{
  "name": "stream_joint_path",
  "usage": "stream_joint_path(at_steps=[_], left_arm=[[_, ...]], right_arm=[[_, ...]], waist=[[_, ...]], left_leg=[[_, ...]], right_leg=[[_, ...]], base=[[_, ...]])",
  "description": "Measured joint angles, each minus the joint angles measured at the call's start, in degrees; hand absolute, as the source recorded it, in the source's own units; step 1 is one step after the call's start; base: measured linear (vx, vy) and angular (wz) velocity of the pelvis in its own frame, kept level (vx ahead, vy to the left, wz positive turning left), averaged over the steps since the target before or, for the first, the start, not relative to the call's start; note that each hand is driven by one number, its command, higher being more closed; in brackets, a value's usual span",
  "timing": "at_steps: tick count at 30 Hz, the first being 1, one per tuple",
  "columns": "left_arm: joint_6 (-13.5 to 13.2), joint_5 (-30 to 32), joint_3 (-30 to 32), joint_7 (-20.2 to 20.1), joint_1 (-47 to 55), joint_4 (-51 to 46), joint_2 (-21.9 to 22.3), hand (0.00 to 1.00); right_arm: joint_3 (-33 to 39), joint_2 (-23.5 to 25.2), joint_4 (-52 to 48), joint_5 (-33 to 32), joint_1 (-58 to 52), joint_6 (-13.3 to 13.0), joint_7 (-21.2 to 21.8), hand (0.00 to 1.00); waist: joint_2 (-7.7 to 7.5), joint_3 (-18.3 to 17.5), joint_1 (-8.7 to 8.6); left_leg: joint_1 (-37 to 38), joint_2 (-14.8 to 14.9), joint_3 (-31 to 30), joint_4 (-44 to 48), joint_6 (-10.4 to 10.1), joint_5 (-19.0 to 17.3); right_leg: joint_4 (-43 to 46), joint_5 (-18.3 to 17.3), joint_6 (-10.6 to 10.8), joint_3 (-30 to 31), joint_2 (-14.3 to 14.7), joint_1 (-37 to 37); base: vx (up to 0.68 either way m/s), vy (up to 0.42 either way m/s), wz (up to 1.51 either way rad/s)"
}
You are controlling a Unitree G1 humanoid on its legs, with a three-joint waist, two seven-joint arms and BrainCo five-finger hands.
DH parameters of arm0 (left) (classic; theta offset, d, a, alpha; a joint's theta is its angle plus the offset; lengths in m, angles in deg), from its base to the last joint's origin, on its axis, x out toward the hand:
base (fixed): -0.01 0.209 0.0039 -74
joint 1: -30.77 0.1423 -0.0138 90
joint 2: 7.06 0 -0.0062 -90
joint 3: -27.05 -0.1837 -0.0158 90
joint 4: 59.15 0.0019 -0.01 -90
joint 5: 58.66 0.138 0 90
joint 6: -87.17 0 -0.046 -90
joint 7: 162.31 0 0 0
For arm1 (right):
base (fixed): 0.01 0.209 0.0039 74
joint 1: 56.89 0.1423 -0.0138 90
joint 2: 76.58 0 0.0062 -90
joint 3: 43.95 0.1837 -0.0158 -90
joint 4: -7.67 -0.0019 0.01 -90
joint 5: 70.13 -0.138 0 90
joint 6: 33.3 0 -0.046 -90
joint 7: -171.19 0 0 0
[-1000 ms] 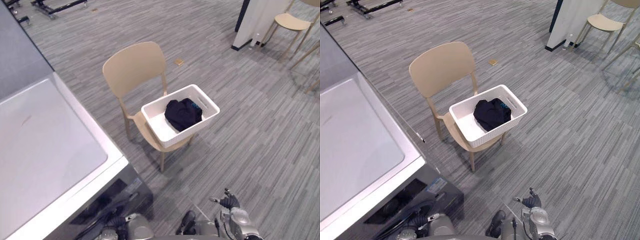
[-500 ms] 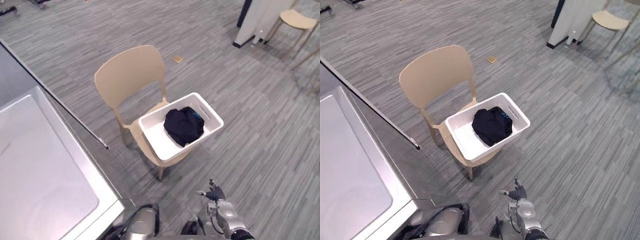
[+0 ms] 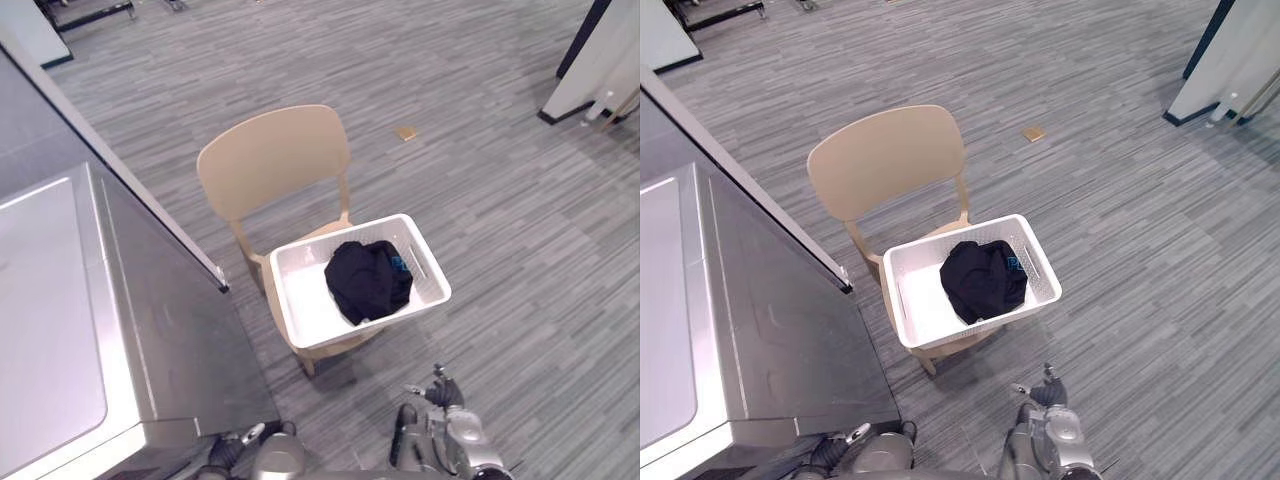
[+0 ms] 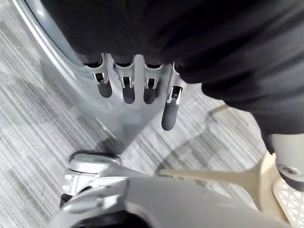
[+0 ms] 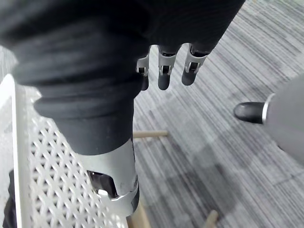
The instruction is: Pick up the laundry basket with both hands and put the clothes into the washing machine.
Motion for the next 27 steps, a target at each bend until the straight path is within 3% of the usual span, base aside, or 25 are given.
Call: stream_joint_path(at_steps=[3, 5, 6, 7, 9, 12, 15, 22, 27], left_arm=[[-1.4, -1.4, -0.7, -0.1, -4.2, -1.2, 2.6, 0.0], [-1.4, -1.5, -3.0, -0.2, -5.0, -1.3, 3.0, 0.0], [-1.4, -1.5, -3.7, -0.2, -5.1, -1.4, 3.0, 0.0], [-1.3, -1.9, -4.3, -0.2, -5.0, -1.4, 3.0, 0.0], [-1.2, -2.1, -4.5, -0.2, -4.4, -1.4, 3.1, 0.0], [-1.1, -2.5, -3.7, -0.3, -3.2, -0.5, 3.0, 0.0], [-1.0, -2.6, -2.6, -0.4, -2.9, 0.1, 3.1, 0.0], [-1.0, -2.5, -1.8, -0.7, -2.5, 1.8, 2.8, 0.0], [-1.1, -2.4, -1.8, -1.8, -2.0, 1.8, 2.6, 0.0]], right_arm=[[0.9, 0.7, 0.1, -1.7, -0.3, -0.1, -0.3, 0.0], [2.1, 1.5, 0.2, -2.4, 0.1, -0.2, -1.1, 0.0], [3.1, 2.4, 0.3, -2.7, 1.1, -0.2, -1.2, 0.0], [3.1, 2.7, 0.3, -3.0, 1.5, -0.2, -1.3, 0.0], [3.1, 2.9, 0.4, -3.1, 2.4, -0.1, -2.0, 0.0], [3.4, 0.7, -2.1, -3.1, 1.7, 0.0, -1.0, 0.0], [3.5, -1.1, -12.1, -2.6, -2.7, -0.1, -1.8, 0.0], [3.5, 0.8, -35.9, 9.5, -13.3, -0.2, -3.6, 0.0], [5.7, 0.6, -42.9, 16.5, -16.2, -0.2, -3.3, 0.0]], waist=[[-0.69, -0.3, -0.22], [-1.59, -0.3, -0.92], [-2.2, -0.1, -1.47], [-2.51, 0.0, -1.42], [-2.67, 0.0, -0.91], [-2.69, 0.0, -1.11], [-2.83, -0.1, -1.39], [-4.03, -0.6, -2.8], [-4.23, -1.1, -2.83]], left_leg=[[-3.1, 1.1, 1.0, 0.1, -1.1, 2.6], [-4.7, 1.0, 9.1, 0.1, 0.0, 4.7], [-4.6, 1.1, 18.1, 0.1, 1.7, 6.2], [-4.5, 1.1, 23.1, 0.0, 2.0, 7.1], [-3.6, 0.8, 27.3, -1.4, 3.0, 8.2], [-2.0, 0.0, 27.9, -4.7, 3.4, 9.9], [-0.6, -0.6, 29.4, -7.0, 3.7, 10.3], [2.2, -1.5, 30.9, -13.4, 3.6, 14.0], [3.2, -1.2, 31.8, -15.7, 3.6, 14.9]], right_leg=[[-4.4, 0.8, -1.1, -6.3, 0.7, 3.9], [-6.3, 1.0, -1.3, -9.5, -0.1, 6.2], [-6.5, 1.0, -1.3, -11.0, -1.2, 7.6], [-6.8, 1.0, -1.3, -11.5, -1.5, 8.3], [-8.5, 1.5, -1.6, -11.9, -1.4, 10.0], [-11.4, 3.9, -1.5, -10.6, -1.2, 10.9], [-13.0, 5.0, -0.8, -9.1, -1.5, 10.9], [-16.3, 6.2, 0.0, -6.9, -1.0, 11.4], [-16.7, 5.8, 0.2, -4.6, -0.2, 10.9]], base=[[0.2, -0.116, 1.09], [0.14, -0.026, 1.03], [0.11, 0.044, 0.95], [0.1, 0.049, 0.82], [0.06, 0.028, 0.36], [0.02, 0.045, -0.04], [-0.04, 0.063, -0.19], [-0.1, 0.016, -0.08], [-0.11, -0.009, -0.09]])
